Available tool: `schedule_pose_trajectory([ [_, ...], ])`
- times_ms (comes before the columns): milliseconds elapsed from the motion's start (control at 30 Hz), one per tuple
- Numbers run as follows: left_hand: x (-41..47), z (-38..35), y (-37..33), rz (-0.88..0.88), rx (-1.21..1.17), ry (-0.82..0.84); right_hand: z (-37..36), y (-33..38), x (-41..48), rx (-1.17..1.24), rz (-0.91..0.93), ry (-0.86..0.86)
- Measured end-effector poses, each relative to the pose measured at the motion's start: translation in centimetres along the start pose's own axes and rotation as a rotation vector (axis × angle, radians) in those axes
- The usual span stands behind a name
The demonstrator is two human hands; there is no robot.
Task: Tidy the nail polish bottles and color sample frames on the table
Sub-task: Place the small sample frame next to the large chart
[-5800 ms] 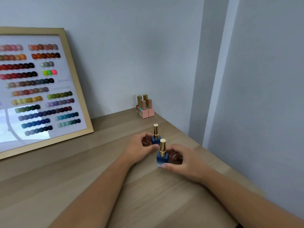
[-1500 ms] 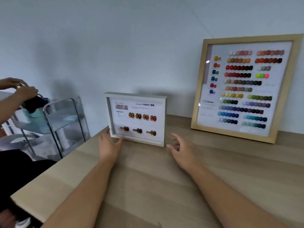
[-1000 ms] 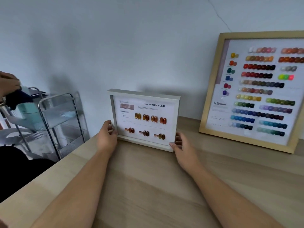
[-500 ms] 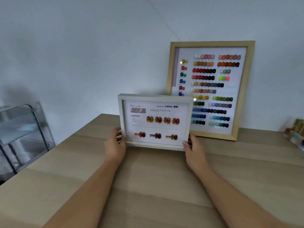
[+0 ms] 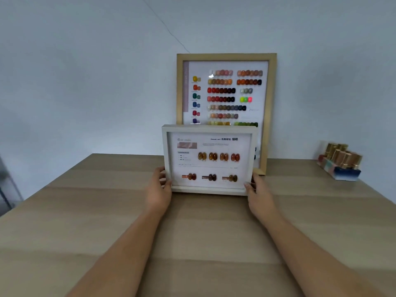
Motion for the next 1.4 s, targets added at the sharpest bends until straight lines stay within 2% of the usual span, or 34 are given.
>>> schedule_pose_trajectory([
  [567, 0.0, 0.0, 0.2, 0.009, 0.036, -0.014, -0.1, 0.2, 0.1, -0.046, -0.026, 0.040],
  [800, 0.4, 1.2, 0.5, 0.014, 0.069, -0.097, -1.4, 1.3, -0.1, -0.099, 0.008, 0.070],
  [1100, 2.7, 9.0, 3.2, 0.049, 0.144, -0.315, -9.2, 7.1, -0.2, -0.078, 0.074, 0.143],
  [1400, 7.5, 16.7, 6.7, 0.066, 0.120, -0.384, -18.0, 12.1, 2.2, -0.030, 0.128, 0.213],
])
Point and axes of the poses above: each hand's wrist, its own x-axis towards the middle knuckle, its own z-axis out of the back of the hand, y = z × x, the point moved 2 cm from there along x, towards the middle knuckle, and after that the axes turned 9 degrees about -x, right-handed, at the moved point
